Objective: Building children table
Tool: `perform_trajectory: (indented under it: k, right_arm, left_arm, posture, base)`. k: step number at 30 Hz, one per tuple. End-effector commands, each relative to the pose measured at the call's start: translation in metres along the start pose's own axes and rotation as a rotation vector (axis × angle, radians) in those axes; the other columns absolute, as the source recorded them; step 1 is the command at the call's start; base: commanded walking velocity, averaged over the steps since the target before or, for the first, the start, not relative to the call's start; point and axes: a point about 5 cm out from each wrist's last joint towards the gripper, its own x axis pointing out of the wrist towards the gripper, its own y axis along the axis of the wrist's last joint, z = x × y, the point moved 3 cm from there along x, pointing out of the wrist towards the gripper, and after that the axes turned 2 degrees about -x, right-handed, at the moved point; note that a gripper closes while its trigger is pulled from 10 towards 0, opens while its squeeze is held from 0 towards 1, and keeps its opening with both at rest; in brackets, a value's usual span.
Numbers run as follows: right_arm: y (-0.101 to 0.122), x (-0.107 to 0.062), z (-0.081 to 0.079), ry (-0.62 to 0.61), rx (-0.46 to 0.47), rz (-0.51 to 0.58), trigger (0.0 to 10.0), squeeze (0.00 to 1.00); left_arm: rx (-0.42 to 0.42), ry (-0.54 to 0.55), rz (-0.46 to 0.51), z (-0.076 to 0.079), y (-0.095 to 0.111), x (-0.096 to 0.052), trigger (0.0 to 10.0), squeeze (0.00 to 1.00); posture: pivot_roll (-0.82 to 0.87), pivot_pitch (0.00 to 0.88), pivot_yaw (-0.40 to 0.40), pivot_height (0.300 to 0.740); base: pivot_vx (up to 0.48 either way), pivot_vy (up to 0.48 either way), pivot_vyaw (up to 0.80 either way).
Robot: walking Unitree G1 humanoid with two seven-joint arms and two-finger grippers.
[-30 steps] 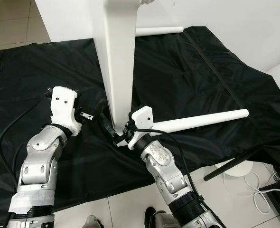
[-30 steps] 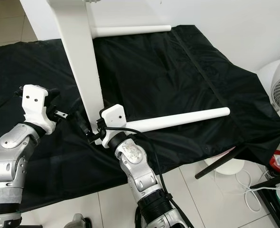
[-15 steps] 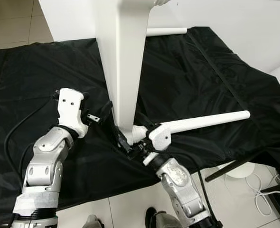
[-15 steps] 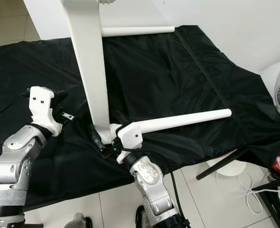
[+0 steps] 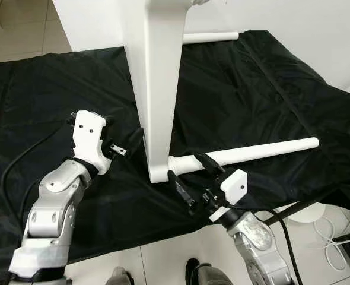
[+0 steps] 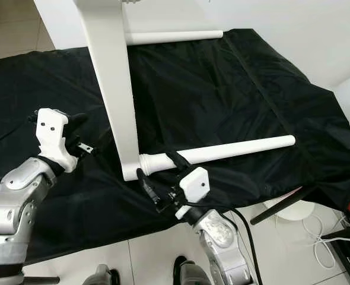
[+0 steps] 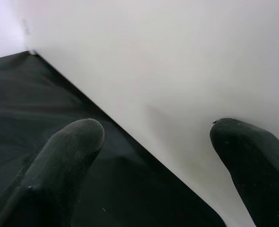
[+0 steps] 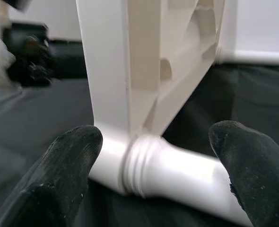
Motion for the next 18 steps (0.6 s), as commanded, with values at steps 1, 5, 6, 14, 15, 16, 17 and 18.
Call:
perform_trajectory:
  k: [1, 5, 6, 14, 15, 16, 17, 18]
  right_arm:
    - [-0.004, -0.007, 0.005, -0.008, -0.001, -0.025, 10.0, 0.0]
    - [-0.005, -0.007, 0.012, -0.026, -0.003, -0.031, 10.0, 0.0]
    - [-0.005, -0.006, 0.013, -0.034, 0.003, -0.031, 10.0, 0.0]
    - [-0.007, -0.007, 0.023, -0.048, 0.01, -0.046, 10.0, 0.0]
    - [-0.007, -0.008, 0.026, -0.05, 0.008, -0.05, 10.0, 0.0]
    - [-0.007, -0.008, 0.026, -0.05, 0.008, -0.05, 10.0, 0.0]
    - [-0.007, -0.008, 0.026, -0.05, 0.008, -0.05, 10.0, 0.0]
    - [-0.007, -0.008, 0.026, -0.05, 0.008, -0.05, 10.0, 0.0]
  left_arm:
    - [-0.004, -0.2, -0.027, 0.017, -0.001, -0.007, 10.0, 0.0]
    - [0.03, -0.155, -0.036, 0.007, 0.002, -0.013, 10.0, 0.0]
    - [0.032, -0.136, -0.033, 0.004, 0.003, -0.015, 10.0, 0.0]
    - [0.063, -0.195, -0.122, 0.006, -0.005, -0.044, 10.0, 0.0]
    - [0.07, -0.227, -0.151, 0.009, -0.008, -0.051, 10.0, 0.0]
    - [0.07, -0.227, -0.151, 0.009, -0.008, -0.051, 10.0, 0.0]
    - [0.07, -0.227, -0.151, 0.009, -0.008, -0.051, 10.0, 0.0]
    - [0.07, -0.227, -0.151, 0.009, -0.008, -0.051, 10.0, 0.0]
  posture:
    - [0.09, 0.169, 0.041, 0.74]
    - [0.1, 0.165, 0.029, 0.74]
    - [0.11, 0.165, 0.024, 0.74]
    - [0.13, 0.166, -0.013, 0.74]
    - [0.13, 0.166, -0.013, 0.74]
    - [0.13, 0.166, -0.013, 0.74]
    - [0.13, 0.166, -0.013, 0.74]
    - [0.13, 0.166, -0.013, 0.74]
  base:
    - [0.0, 0.0, 0.0]
    - [0.0, 0.0, 0.0]
    - [0.0, 0.0, 0.0]
    - [0.0, 0.0, 0.0]
    - [0.0, 0.0, 0.0]
    - [0.0, 0.0, 0.0]
    - [0.0, 0.0, 0.0]
    - [0.0, 0.0, 0.0]
